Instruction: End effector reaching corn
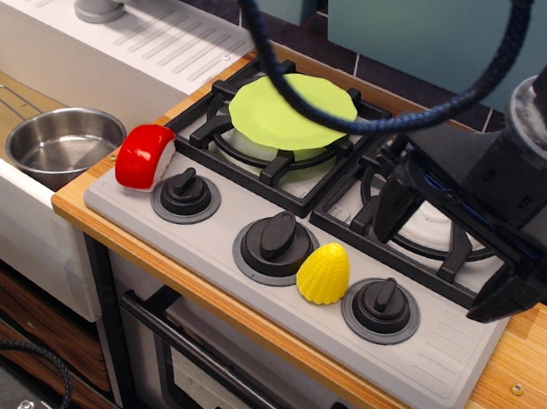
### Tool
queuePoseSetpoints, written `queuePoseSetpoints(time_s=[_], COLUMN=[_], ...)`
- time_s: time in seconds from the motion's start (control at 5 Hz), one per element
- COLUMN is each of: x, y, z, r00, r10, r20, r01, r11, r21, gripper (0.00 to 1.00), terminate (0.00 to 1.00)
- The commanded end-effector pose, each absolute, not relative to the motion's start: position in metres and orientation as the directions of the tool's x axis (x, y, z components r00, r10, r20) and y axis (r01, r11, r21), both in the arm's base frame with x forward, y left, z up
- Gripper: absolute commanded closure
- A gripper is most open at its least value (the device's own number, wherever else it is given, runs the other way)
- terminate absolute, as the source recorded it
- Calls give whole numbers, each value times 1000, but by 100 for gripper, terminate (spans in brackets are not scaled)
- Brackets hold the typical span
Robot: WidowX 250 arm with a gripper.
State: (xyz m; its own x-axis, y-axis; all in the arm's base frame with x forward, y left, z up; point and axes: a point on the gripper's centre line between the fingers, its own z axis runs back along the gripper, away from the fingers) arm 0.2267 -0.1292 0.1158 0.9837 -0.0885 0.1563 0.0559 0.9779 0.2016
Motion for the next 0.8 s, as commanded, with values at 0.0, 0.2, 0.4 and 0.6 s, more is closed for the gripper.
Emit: queuePoseSetpoints(time_s=[0.0,0.2,0.4,0.6], x=[227,232,243,253], y=[-129,-132,-133,-129], z=[116,120,121,120], r00=[984,987,988,986], r10=[-88,-67,-50,-62], r20=[156,148,147,153], r01=[56,36,18,29], r11=[978,978,977,978], r21=[202,204,211,208], gripper=[0,0,0,0], terminate=[0,0,0,0])
